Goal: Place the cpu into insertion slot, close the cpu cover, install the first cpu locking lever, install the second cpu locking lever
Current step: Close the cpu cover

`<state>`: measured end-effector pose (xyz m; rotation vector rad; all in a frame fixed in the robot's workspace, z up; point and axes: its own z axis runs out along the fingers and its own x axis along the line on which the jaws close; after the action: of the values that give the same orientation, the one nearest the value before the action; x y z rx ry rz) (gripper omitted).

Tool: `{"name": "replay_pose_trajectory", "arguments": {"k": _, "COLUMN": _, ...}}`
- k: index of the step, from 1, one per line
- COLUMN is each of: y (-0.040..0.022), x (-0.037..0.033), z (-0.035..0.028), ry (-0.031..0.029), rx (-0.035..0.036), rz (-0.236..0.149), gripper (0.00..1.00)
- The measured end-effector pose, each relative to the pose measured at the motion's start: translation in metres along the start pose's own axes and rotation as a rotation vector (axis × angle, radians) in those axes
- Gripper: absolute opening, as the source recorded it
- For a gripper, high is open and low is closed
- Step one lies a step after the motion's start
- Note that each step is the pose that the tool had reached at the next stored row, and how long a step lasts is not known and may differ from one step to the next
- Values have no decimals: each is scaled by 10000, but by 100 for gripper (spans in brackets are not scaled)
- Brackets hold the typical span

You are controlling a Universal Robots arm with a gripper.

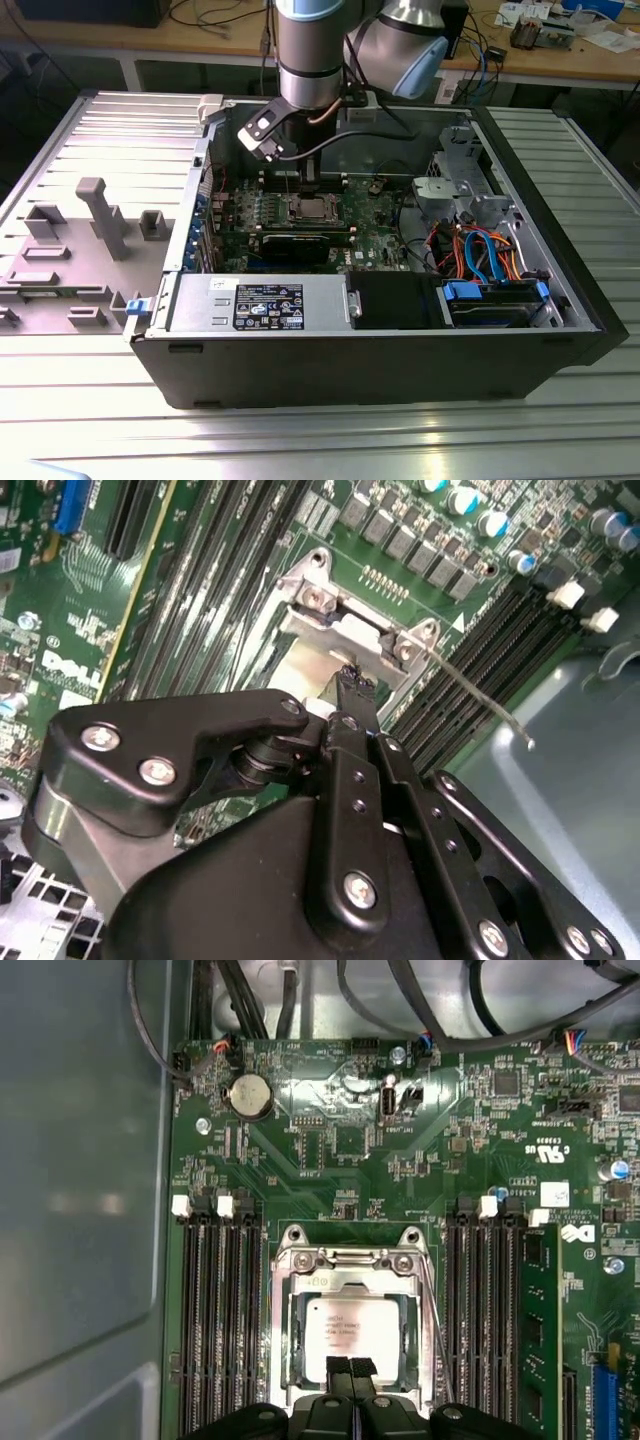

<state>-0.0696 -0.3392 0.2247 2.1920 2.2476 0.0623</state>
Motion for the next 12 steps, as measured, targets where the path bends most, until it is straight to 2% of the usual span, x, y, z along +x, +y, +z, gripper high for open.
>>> {"name": "replay_pose_trajectory", "arguments": {"k": 4, "y": -30, "x": -8, "z": 52, "ry": 1, "rx": 17, "rz": -23, "gripper": 11}}
{"name": "replay_pose_trajectory", "arguments": {"k": 8, "y": -88, "x": -28, "z": 109, "ry": 3, "rx": 30, "rz": -36, "gripper": 11}}
{"name": "replay_pose_trajectory", "arguments": {"k": 12, "y": -101, "x": -29, "z": 149, "ry": 3, "rx": 35, "rz": -41, "gripper": 11}}
